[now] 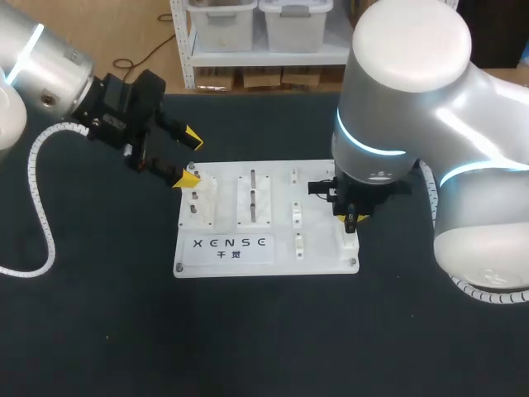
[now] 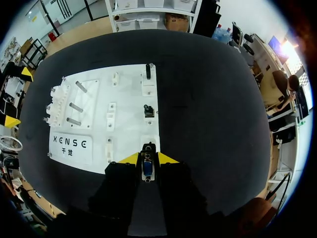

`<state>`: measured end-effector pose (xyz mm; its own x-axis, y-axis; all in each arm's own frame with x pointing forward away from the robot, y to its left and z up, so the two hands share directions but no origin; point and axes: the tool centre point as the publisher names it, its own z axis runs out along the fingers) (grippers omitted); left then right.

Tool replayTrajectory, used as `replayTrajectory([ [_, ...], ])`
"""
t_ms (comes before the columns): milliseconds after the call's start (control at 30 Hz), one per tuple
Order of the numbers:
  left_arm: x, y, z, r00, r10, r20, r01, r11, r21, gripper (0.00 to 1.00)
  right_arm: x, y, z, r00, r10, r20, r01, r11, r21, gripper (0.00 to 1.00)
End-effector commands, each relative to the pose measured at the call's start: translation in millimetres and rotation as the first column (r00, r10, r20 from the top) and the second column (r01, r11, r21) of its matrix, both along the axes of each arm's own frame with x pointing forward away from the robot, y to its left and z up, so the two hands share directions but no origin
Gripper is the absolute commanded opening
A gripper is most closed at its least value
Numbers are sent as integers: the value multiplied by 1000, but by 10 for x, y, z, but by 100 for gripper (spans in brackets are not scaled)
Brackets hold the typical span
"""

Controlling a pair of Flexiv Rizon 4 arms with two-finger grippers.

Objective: Insert the USB connector, Ethernet cable, and multi-pin plug into their matching sockets one by one.

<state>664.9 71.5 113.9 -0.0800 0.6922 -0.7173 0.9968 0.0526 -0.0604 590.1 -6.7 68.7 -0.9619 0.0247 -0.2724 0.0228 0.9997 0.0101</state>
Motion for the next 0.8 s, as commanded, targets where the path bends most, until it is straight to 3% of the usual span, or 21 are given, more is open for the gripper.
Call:
replayTrajectory([
  [33, -8, 8, -6, 1000, 0, 3, 0, 1000, -2, 100, -4, -1, -22, 1000, -4, 5, 4, 1000, -3, 0],
  [800, -8, 8, -6, 1000, 0, 3, 0, 1000, -2, 100, 50, -17, -34, 1000, -11, 7, 11, 1000, -11, 0],
])
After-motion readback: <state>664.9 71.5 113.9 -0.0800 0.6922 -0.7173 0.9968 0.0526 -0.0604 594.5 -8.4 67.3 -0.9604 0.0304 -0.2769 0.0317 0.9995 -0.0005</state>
